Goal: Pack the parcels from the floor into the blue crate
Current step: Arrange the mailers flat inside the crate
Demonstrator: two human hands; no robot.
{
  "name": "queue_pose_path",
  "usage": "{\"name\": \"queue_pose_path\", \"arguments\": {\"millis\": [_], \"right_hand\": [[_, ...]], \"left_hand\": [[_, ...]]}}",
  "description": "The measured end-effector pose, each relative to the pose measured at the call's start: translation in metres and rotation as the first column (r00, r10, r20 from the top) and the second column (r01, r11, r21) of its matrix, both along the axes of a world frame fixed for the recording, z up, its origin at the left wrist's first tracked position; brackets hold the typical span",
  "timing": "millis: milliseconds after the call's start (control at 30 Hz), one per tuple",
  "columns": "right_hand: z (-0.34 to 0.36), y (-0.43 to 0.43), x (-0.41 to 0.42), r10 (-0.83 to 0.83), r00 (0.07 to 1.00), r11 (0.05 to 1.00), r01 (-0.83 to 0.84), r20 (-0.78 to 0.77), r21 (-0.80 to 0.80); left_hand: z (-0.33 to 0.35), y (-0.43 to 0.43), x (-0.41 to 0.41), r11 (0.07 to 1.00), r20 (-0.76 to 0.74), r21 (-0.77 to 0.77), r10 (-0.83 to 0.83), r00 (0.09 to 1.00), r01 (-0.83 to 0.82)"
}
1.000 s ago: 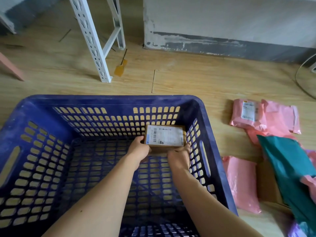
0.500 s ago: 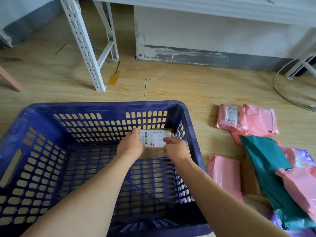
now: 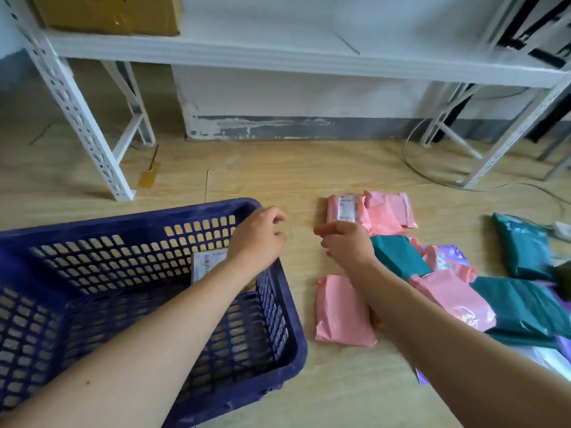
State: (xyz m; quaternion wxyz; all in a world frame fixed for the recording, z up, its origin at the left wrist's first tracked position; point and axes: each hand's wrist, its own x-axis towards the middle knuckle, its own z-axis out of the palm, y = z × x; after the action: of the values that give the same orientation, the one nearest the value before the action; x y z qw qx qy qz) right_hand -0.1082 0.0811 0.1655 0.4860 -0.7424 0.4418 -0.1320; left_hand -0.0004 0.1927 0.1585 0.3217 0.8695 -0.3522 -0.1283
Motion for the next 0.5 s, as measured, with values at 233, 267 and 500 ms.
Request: {"name": "queue_pose_path", "arguments": {"millis": [233, 267, 500], "right_hand": [[-0.020, -0.050, -0.062, -0.185, 0.983, 0.982, 0.184, -0.020, -0.034], [-0.025, -0.055, -0.072, -0.196, 0.980, 0.980, 0.194, -0.037, -0.043], [-0.046, -0.098, -0.139, -0.239, 0.920, 0.961, 0.177, -0.311, -0.214]], "left_hand": [[-0.005, -0.050, -0.058, 0.985, -0.051, 0.022, -0.171, 0.984, 0.172], [-0.007, -0.056, -0.066, 0.981, -0.056, 0.029, -0.192, 0.980, 0.194], [-0.033, -0.096, -0.112, 0.949, -0.131, 0.090, -0.289, 0.948, 0.301]]}}
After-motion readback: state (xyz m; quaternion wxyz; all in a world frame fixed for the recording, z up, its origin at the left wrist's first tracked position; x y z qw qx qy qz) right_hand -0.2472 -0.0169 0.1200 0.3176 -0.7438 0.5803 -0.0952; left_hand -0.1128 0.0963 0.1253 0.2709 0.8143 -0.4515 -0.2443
